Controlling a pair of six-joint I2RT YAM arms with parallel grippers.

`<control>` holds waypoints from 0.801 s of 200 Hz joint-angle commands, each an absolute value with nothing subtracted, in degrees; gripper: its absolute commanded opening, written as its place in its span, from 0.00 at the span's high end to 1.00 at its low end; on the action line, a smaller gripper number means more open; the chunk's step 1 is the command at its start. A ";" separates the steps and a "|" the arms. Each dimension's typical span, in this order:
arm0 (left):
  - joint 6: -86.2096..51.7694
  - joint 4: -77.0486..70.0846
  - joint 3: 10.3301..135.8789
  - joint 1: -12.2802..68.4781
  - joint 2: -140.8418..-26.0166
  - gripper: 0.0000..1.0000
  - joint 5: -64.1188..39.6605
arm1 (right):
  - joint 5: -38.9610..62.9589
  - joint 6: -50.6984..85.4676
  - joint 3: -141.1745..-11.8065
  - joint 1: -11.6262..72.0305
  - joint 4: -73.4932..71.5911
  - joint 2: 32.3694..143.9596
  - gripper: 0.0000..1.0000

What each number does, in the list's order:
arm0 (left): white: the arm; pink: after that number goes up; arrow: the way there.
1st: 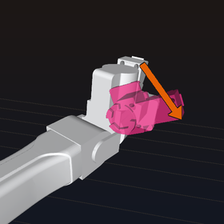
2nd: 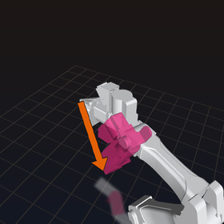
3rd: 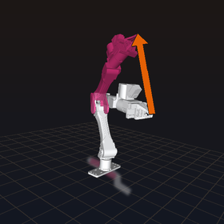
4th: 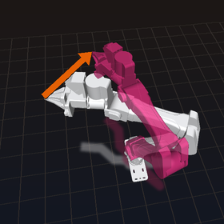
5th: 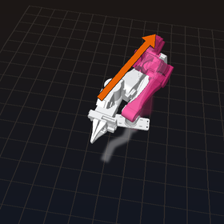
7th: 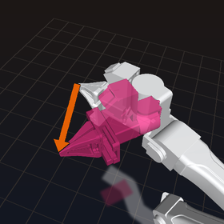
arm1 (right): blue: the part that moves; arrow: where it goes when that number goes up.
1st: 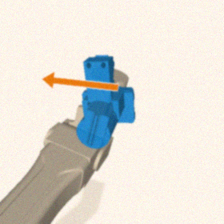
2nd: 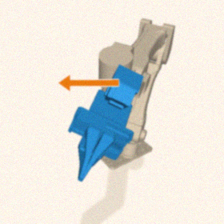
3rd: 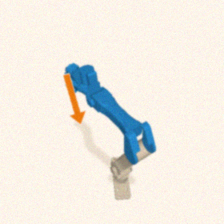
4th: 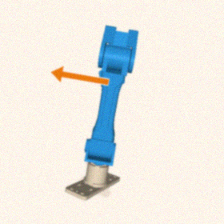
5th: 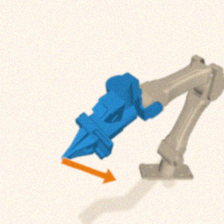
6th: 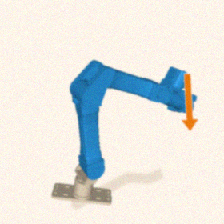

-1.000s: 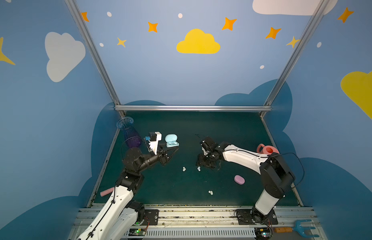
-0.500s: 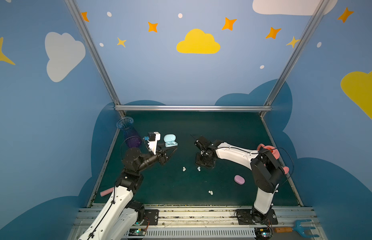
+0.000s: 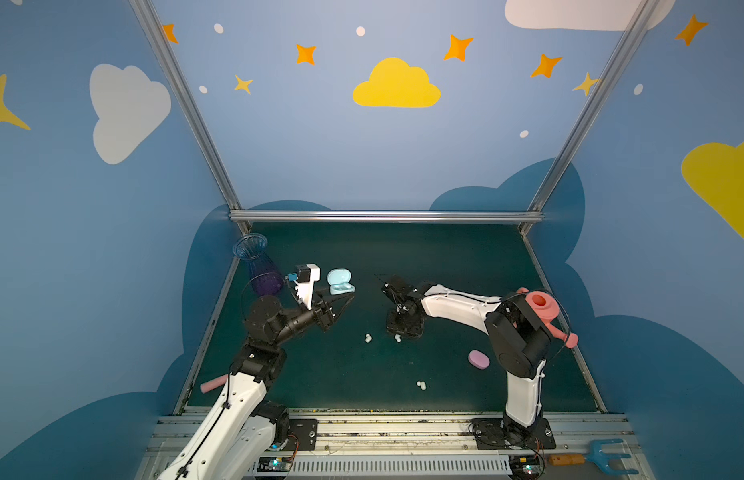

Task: Insert wireless bluetooth earbuds into charging case
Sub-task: Pick up the wireless bluetooth earbud from the center of the table.

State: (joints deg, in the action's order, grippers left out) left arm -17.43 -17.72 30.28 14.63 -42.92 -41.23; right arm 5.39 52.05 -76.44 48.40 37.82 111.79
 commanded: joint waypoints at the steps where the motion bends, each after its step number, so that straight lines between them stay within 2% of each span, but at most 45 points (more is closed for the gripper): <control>1: -17.70 -19.23 29.94 14.40 -42.32 0.88 -40.90 | 5.22 52.91 -77.85 49.06 40.02 113.41 0.59; 73: -18.02 -19.60 29.71 14.24 -41.86 0.88 -40.87 | 5.26 53.17 -79.35 49.22 43.13 115.96 0.65; 120: -18.10 -19.60 29.62 14.13 -41.30 0.88 -40.58 | 4.78 53.31 -79.62 49.31 45.05 116.79 0.79; 160: -18.05 -19.59 29.54 14.11 -41.11 0.88 -40.56 | 5.04 53.29 -80.40 49.40 45.61 117.47 0.84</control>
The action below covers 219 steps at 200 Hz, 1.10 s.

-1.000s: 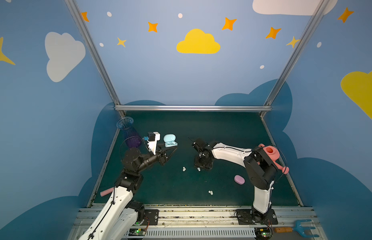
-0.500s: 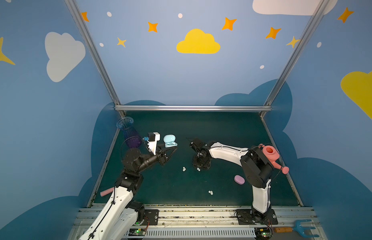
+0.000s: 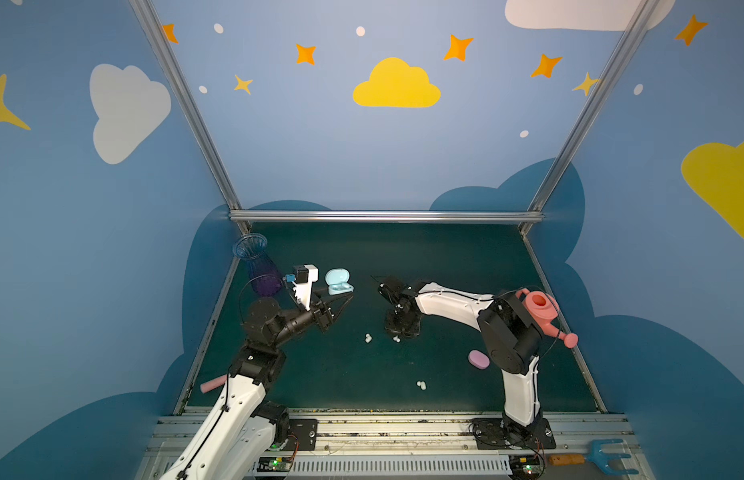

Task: Insert wireless bluetooth earbuds into charging case
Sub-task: Pick up the wireless bluetooth earbud from the center of the table.

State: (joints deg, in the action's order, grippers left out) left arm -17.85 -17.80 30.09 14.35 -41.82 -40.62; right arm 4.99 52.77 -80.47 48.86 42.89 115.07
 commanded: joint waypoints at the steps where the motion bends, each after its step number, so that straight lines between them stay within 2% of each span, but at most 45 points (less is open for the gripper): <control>1: -18.03 -19.60 29.53 14.13 -41.17 0.88 -40.67 | 5.02 53.32 -80.36 49.40 45.57 117.44 0.84; 60: -19.24 -21.75 29.36 14.19 -42.42 0.88 -41.65 | 2.34 52.00 -78.72 49.05 43.78 111.27 0.85; 120: -20.57 -25.56 29.60 15.57 -46.01 0.87 -43.49 | 1.93 50.90 -72.70 47.61 40.16 95.49 0.85; 172: -18.02 -29.10 29.95 23.12 -49.38 0.87 -40.73 | 3.28 48.13 -71.85 46.70 38.74 79.67 0.85; 219: -16.62 -39.65 30.26 30.42 -57.73 0.87 -39.03 | 3.95 46.67 -75.35 46.23 40.97 69.87 0.85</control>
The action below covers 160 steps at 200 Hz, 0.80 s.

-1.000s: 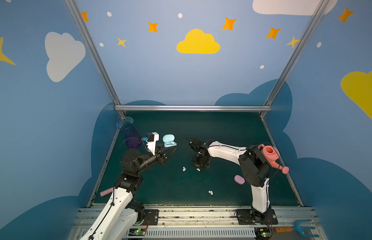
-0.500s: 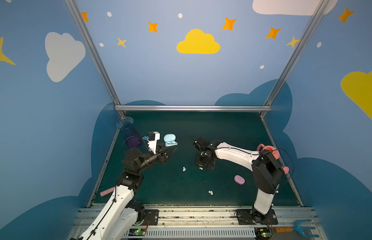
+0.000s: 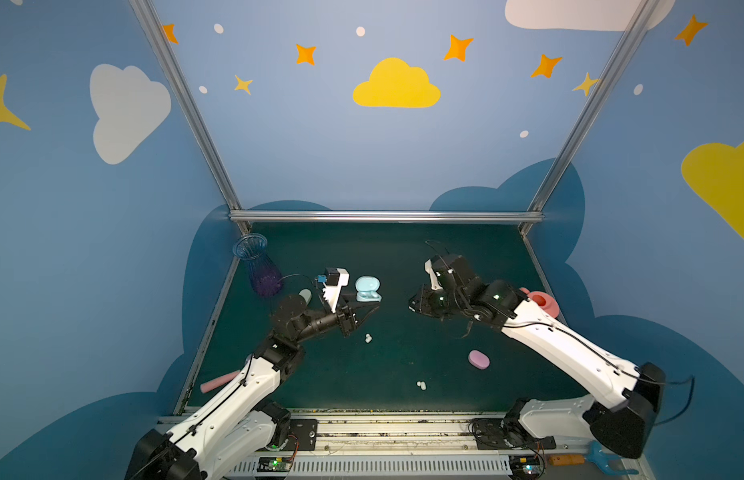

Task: Insert wireless bluetooth earbuds into charging case
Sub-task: Pick up the wireless bluetooth earbud from the center of the table, then insert the wireless bluetooth earbud into the charging case.

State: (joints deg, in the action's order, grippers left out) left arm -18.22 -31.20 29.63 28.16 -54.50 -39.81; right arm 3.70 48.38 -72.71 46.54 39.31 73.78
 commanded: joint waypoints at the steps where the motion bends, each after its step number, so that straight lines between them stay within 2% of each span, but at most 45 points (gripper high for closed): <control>1: -16.62 -39.86 30.29 30.46 -57.96 0.87 -39.07 | 3.95 46.67 -75.43 46.23 40.96 69.65 0.85; 69: -12.39 -49.39 34.56 35.13 -67.95 0.87 -42.77 | 7.82 47.49 -77.34 46.30 38.03 60.49 0.85; 107: -8.37 -52.21 38.58 39.33 -72.90 0.87 -43.42 | 12.31 49.33 -74.91 46.73 30.85 59.22 0.85; 160: -11.23 -61.39 41.78 41.81 -79.73 0.86 -43.66 | 12.59 49.27 -74.08 47.76 28.09 58.29 0.84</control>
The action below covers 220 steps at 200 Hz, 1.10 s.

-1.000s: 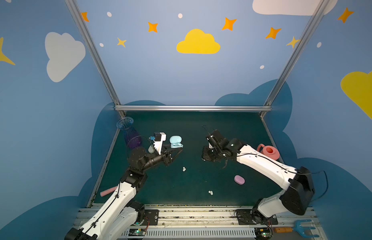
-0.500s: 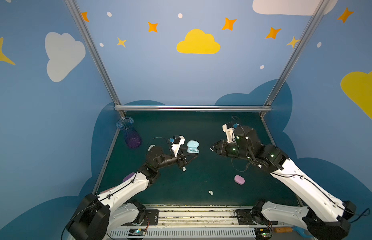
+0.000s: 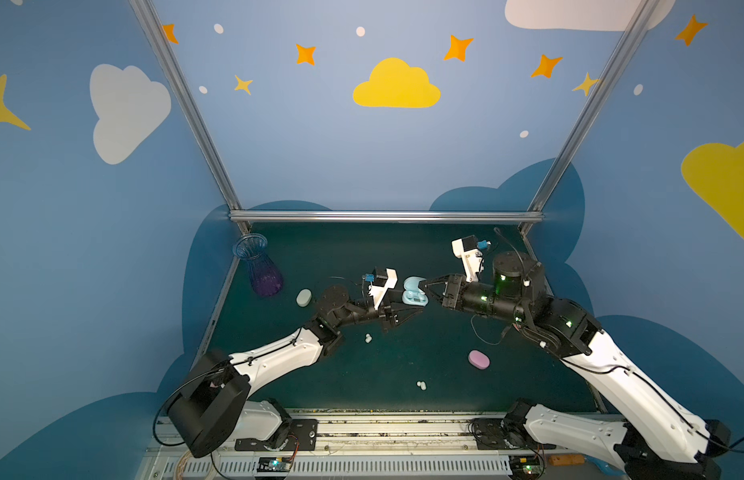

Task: Insert wireless bluetooth earbuds into charging case
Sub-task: Insert the wireless bluetooth earbud into the charging case.

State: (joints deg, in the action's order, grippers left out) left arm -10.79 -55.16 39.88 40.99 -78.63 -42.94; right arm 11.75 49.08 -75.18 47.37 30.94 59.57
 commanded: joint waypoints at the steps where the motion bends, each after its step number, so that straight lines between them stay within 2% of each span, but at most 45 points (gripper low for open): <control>1: -11.24 -61.37 41.81 41.87 -79.72 0.86 -43.63 | 12.58 49.29 -74.00 47.74 28.02 58.23 0.84; 171: -8.51 -58.62 41.22 42.80 -75.15 0.86 -40.87 | 14.94 53.61 -68.36 48.80 22.64 59.48 0.84; 220: -8.55 -58.38 41.09 42.82 -74.72 0.86 -40.48 | 14.51 53.88 -67.96 48.85 23.63 59.19 0.76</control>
